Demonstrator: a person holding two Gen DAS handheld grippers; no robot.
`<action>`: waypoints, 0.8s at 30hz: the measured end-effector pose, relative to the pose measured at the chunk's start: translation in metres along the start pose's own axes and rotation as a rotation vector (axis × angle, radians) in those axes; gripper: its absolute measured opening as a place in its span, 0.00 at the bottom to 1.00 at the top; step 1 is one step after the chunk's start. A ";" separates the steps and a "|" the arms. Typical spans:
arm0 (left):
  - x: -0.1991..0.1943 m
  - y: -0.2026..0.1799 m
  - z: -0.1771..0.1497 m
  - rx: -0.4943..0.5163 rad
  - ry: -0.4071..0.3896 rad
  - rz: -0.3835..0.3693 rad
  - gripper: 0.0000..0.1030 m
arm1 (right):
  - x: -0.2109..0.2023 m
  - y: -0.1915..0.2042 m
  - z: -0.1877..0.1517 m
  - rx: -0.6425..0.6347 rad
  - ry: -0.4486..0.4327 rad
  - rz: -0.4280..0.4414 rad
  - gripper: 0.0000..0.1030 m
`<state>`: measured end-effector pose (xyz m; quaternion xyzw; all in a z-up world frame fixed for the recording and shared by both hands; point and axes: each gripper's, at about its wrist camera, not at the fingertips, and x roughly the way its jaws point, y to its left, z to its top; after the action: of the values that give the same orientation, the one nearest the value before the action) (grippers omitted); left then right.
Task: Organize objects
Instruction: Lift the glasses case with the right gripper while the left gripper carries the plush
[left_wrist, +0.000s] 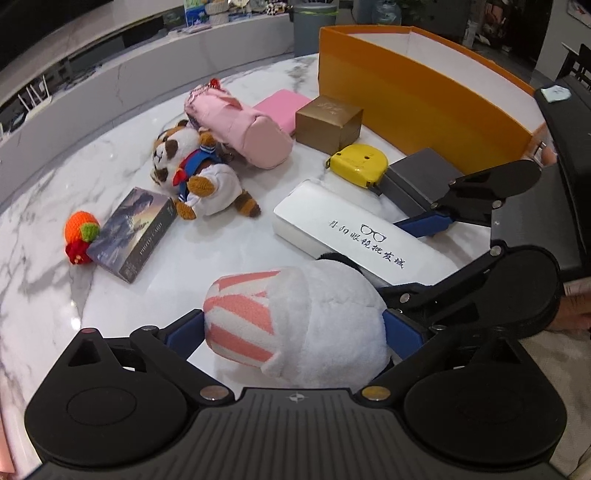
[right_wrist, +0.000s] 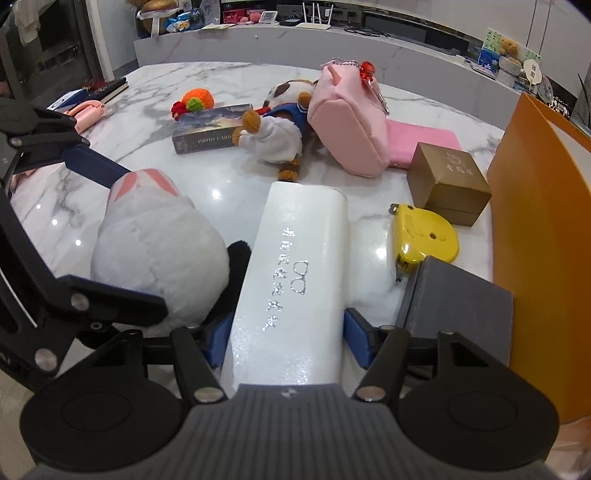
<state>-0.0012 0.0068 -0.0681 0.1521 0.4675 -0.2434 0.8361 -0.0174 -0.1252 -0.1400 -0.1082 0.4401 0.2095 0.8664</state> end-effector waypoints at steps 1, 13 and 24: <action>-0.002 0.001 -0.001 -0.005 -0.007 -0.003 1.00 | 0.000 0.000 -0.001 0.004 -0.002 0.001 0.63; -0.018 0.017 -0.004 -0.055 -0.047 -0.033 1.00 | -0.009 -0.009 0.001 0.072 -0.014 0.044 0.62; -0.027 0.028 -0.004 -0.079 -0.074 -0.052 1.00 | -0.019 -0.011 0.006 0.088 -0.041 0.054 0.61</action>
<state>-0.0007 0.0390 -0.0460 0.0974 0.4494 -0.2519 0.8515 -0.0178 -0.1382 -0.1211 -0.0537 0.4339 0.2152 0.8732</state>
